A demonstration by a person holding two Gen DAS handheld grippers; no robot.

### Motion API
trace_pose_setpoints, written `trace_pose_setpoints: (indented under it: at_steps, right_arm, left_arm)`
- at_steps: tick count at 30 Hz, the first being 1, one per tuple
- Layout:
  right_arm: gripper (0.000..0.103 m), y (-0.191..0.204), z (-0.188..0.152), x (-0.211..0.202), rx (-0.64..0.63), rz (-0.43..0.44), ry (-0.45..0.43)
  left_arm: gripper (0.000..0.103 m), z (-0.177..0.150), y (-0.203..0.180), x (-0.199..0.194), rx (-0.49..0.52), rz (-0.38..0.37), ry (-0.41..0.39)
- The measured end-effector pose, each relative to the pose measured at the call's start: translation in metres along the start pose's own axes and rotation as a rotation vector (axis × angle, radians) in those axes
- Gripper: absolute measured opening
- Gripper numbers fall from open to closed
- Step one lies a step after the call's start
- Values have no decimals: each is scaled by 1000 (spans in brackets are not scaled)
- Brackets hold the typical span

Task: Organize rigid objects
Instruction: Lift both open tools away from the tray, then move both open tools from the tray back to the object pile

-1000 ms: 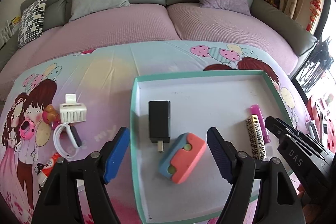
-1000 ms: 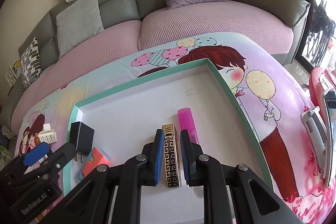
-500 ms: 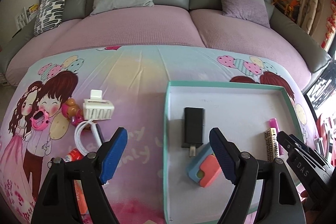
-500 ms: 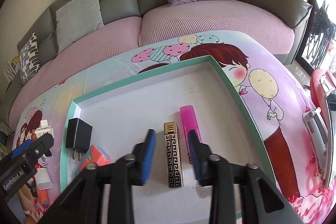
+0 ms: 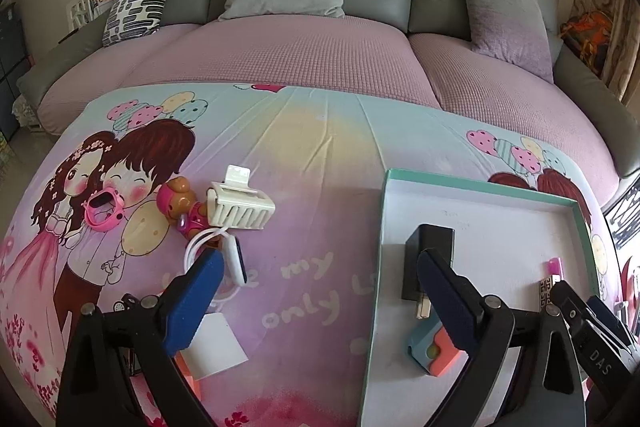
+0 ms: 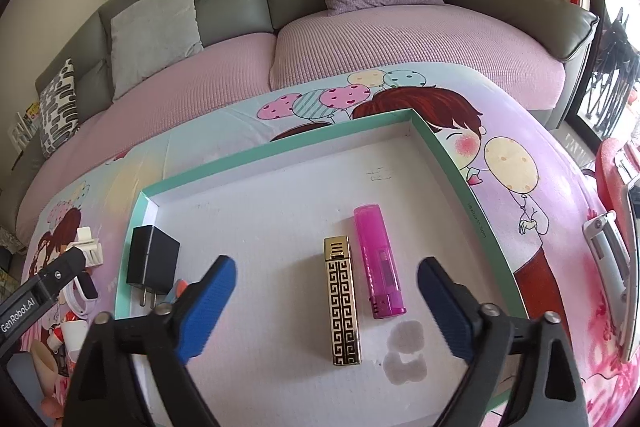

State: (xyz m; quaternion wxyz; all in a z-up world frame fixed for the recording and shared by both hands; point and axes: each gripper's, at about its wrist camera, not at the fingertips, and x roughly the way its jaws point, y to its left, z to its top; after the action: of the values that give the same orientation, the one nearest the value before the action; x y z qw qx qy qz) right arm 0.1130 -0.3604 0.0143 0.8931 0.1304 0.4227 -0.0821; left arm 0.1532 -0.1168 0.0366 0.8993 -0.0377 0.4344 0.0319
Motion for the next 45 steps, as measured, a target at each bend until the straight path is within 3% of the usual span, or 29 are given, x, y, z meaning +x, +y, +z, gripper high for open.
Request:
trace_pose_setpoints:
  at_steps: [1, 14, 20, 26, 35, 45]
  right_arm:
    - [103, 0, 0, 0, -1, 0, -3]
    - [103, 14, 1, -1, -19, 22, -41]
    - [103, 38, 2, -7, -32, 130, -70]
    - [103, 82, -3, -9, -122, 215, -74]
    - [103, 139, -21, -4, -215, 360, 1]
    - [103, 177, -39, -3, -325, 382, 41]
  left_arm:
    - [98, 0, 2, -1, -5, 1, -7]
    - [98, 4, 24, -3, -75, 29, -58]
    - [98, 5, 45, -7, -126, 42, -68]
    - [98, 1, 72, -11, -165, 90, -61]
    - [98, -15, 118, -14, -249, 169, -9]
    - [98, -28, 144, -20, -273, 200, 14]
